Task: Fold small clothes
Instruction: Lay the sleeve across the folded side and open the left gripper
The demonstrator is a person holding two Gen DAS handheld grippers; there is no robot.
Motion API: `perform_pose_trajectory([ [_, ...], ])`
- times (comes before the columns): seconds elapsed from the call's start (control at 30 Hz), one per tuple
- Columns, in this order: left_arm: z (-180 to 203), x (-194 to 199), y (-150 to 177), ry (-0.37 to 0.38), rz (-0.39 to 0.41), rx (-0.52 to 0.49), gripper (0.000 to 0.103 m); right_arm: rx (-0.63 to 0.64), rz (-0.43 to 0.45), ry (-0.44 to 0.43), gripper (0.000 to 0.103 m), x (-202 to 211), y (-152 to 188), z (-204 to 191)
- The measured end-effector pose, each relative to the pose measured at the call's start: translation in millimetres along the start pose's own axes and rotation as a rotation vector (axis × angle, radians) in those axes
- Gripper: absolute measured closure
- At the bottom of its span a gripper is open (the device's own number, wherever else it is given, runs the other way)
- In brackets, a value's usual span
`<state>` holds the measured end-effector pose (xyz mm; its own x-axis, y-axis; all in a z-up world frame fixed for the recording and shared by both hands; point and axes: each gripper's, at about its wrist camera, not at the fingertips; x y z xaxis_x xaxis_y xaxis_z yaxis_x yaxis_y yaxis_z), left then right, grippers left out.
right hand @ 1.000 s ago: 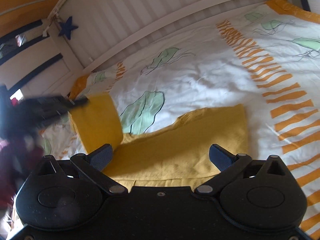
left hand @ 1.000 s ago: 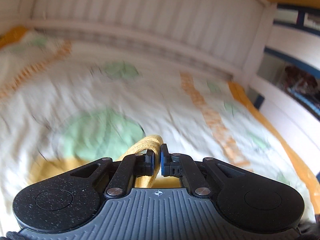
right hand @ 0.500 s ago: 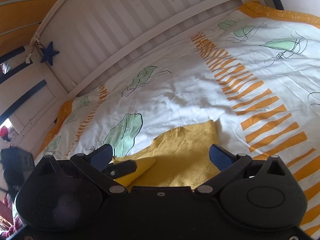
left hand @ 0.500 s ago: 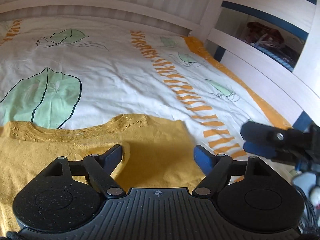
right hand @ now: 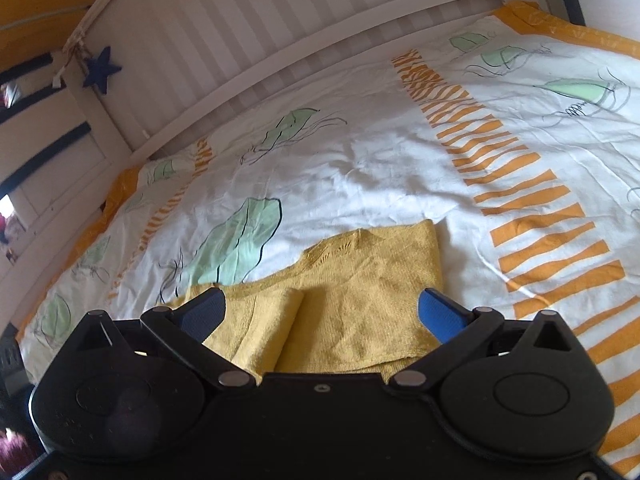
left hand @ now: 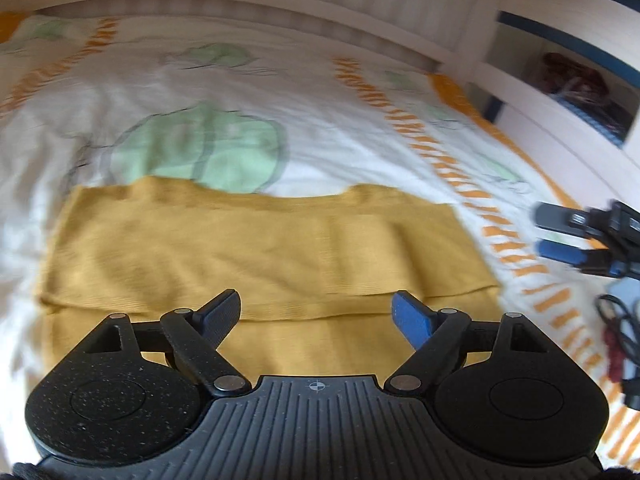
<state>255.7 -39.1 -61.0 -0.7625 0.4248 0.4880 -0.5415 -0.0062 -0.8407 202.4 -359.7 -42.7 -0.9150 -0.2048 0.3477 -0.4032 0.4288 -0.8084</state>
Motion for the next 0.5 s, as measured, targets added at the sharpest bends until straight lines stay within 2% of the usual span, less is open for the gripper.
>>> perform_pose_trajectory([
  [0.1, -32, 4, -2, -0.126, -0.002, 0.007, 0.021, 0.086, -0.006, -0.005, 0.000, -4, 9, -13],
  [0.23, -65, 7, -2, -0.230, -0.019, 0.025, 0.021, 0.243, -0.006, -0.014, 0.000, -8, 24, -35],
  [0.37, -88, 4, 8, -0.271, -0.065, 0.004, 0.021, 0.355, -0.026, -0.019, 0.000, -16, 44, -54],
  [0.5, -105, 1, 23, -0.263, -0.098, 0.013, 0.021, 0.438, -0.046, -0.012, 0.000, -23, 59, -72],
])
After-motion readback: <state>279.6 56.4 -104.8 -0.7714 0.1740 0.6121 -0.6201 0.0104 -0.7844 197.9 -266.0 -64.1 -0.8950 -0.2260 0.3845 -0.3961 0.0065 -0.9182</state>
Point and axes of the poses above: each gripper's, at about its wrist camera, not at the fingertips, and x roughly against the way its jaws point, z to its right, y to its underside, and after that the axes turned 12 degrees about z, right-handed
